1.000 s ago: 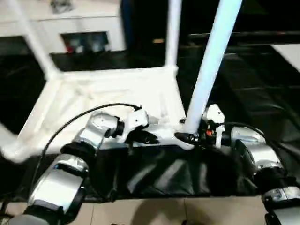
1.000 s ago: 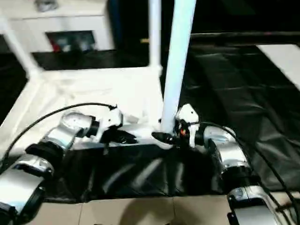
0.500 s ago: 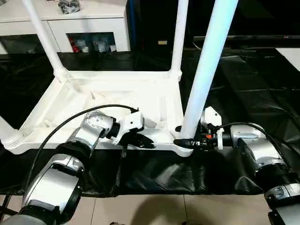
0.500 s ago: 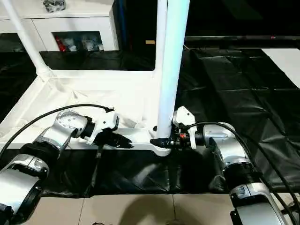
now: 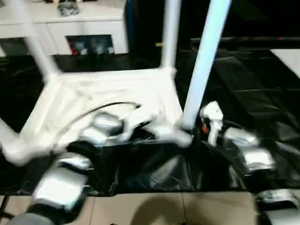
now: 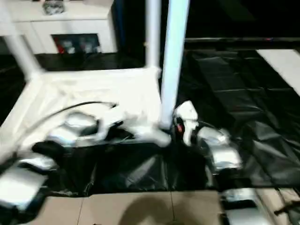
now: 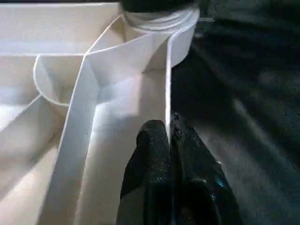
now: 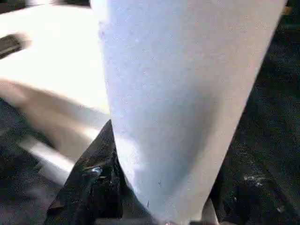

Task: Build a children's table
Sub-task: Rotate leg to tighten

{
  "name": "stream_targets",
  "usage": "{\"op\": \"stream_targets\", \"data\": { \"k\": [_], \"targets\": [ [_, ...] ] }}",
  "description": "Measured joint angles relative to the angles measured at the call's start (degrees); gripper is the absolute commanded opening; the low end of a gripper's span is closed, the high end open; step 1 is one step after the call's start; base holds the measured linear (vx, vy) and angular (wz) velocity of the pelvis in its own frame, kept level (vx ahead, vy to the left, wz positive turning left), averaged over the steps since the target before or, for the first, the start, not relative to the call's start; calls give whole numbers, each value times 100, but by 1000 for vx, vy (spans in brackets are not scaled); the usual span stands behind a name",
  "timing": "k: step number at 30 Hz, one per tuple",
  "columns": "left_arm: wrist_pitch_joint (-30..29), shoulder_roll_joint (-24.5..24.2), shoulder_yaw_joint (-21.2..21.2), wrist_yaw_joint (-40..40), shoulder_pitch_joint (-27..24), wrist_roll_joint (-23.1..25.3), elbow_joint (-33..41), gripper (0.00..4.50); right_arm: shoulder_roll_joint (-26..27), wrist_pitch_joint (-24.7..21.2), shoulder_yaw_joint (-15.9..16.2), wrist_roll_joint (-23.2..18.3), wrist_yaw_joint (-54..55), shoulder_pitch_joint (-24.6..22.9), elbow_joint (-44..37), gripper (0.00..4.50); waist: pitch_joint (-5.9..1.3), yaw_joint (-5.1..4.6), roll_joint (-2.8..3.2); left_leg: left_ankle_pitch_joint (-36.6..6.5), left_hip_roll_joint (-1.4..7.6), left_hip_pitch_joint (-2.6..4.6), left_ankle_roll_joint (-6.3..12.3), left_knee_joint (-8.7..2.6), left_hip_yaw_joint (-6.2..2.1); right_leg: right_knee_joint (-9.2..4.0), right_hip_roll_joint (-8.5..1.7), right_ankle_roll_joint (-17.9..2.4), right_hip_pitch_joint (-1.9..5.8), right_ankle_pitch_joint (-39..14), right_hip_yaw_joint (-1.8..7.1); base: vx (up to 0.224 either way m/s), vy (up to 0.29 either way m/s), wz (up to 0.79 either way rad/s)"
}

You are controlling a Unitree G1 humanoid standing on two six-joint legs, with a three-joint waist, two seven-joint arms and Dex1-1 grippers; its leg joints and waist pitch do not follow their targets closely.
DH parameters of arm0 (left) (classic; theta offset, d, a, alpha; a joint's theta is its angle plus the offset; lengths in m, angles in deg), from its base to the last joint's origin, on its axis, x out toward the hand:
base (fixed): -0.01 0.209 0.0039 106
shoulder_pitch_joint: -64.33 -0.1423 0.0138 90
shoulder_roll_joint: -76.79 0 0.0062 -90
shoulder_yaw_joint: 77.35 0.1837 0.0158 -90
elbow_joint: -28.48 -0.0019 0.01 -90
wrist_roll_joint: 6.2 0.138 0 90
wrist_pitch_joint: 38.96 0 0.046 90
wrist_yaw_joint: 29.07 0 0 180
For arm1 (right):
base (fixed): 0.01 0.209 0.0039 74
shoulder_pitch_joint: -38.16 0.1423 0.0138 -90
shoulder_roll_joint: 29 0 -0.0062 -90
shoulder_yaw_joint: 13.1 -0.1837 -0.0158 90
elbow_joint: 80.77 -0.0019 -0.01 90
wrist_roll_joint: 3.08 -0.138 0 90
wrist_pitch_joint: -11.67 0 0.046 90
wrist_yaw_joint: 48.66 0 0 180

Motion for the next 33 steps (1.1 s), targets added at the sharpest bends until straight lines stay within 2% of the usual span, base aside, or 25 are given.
{"op": "stream_targets", "data": {
  "k": [4,6,8,10,13,14,15,19,23,25,29,31,33],
  "targets": [
    [-216,296,-57,-759,57,89,-68,0,537,9,-225,180,1539,472,612,198,-2,-187,0,0,-8,1,0,-1,-22,-35,2,1,10,0,-23,0,0,0],
    [-220,341,-57,-824,57,92,-94,0,611,12,-227,247,1783,542,701,198,-6,-234,7,-1,-8,1,1,-10,-41,-83,2,1,27,0,-62,0,0,0],
    [-214,340,-56,-830,58,95,-103,0,623,13,-227,291,1799,569,732,198,-7,-260,9,-1,-9,-5,1,-9,-48,-97,-1,1,30,0,-70,0,0,0],
    [-147,320,-44,-822,58,124,-107,0,623,71,-220,337,1796,569,727,254,-7,-288,8,-1,-13,-10,1,-10,-46,-100,-1,0,33,0,-63,0,0,0],
    [-82,267,-35,-749,58,147,-105,0,623,124,-217,337,1658,560,708,276,-7,-326,9,-1,-16,-23,2,-10,-46,-100,-2,-1,27,1,-60,0,0,0],
    [-33,216,-14,-672,57,154,-97,0,584,167,-187,337,1482,532,677,276,-6,-342,9,-1,-16,-29,1,-10,-47,-99,-2,-2,22,2,-59,0,0,0],
    [10,165,8,-571,52,146,-92,0,494,225,-122,328,1232,473,634,302,-6,-348,9,-1,-15,-31,2,-12,-47,-99,-2,-5,20,4,-58,0,0,0],
    [236,-26,28,-219,4,91,-70,0,147,263,104,285,289,309,398,311,-6,-344,9,-1,-4,-33,2,-15,-46,-78,-1,-31,17,25,-57,0,0,0],
    [479,-236,45,286,-46,25,-22,0,-209,279,271,202,-601,168,175,311,-5,-314,8,-1,6,-36,2,-38,-37,-71,0,-60,12,54,-63,0,0,0],
    [597,-374,58,695,-93,-46,40,0,-451,273,369,73,-1244,46,-40,311,-6,-262,8,-2,11,-42,1,-40,-35,-64,2,-62,10,61,-66,0,0,0],
    [873,-641,157,1516,-176,-140,153,0,-968,212,703,-143,-2658,-109,-416,311,-6,-23,8,-14,25,-45,10,-44,-15,-50,9,-63,-6,61,-72,39,-5,2],
    [954,-722,178,1656,-173,-136,155,0,-997,179,771,-182,-2948,-115,-465,278,-6,75,9,-15,27,-48,12,-44,-6,-37,10,-65,-17,57,-71,0,0,0],
    [1042,-762,222,1842,-158,-137,154,0,-1089,112,810,-225,-3279,-113,-469,278,-6,164,8,-15,27,-46,11,-38,-2,-20,8,-67,-24,53,-61,0,0,0]
  ]
}}
